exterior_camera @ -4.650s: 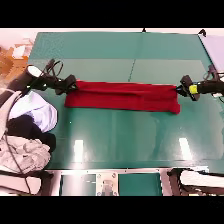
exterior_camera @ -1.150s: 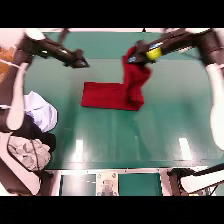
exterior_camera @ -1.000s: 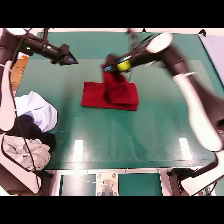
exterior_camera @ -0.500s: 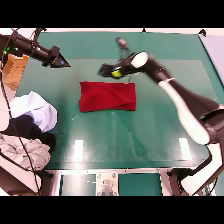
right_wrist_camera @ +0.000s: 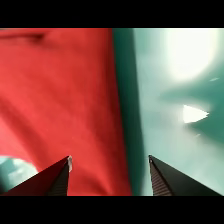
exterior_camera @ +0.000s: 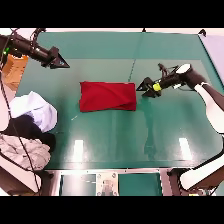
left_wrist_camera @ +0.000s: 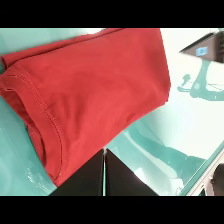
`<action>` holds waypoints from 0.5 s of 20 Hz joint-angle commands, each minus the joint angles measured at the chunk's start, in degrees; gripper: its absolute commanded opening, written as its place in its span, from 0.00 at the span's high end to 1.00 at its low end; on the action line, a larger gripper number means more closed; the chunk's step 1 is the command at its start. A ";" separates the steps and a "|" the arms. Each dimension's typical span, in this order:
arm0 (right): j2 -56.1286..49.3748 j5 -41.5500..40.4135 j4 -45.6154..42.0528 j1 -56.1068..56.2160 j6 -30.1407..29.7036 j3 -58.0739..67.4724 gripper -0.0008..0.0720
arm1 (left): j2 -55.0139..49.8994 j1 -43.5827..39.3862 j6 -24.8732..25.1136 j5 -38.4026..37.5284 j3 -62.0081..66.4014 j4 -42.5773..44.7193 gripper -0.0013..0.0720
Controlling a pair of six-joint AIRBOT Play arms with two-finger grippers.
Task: Fold the shirts.
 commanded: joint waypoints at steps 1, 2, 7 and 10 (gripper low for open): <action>-4.70 -1.51 13.00 2.27 -6.05 -2.71 0.24 | 0.04 0.02 0.00 0.04 0.00 0.02 0.95; -5.70 -2.82 16.46 3.93 -7.15 -2.08 0.24 | 0.02 0.02 0.02 0.07 0.00 0.02 0.95; -6.40 -3.13 18.86 6.40 -7.15 5.75 0.97 | 0.02 0.02 -0.39 0.04 0.00 0.02 0.95; -2.38 -2.80 16.83 0.17 -6.27 7.65 0.97 | 0.02 0.02 -0.39 -0.20 0.00 0.02 0.95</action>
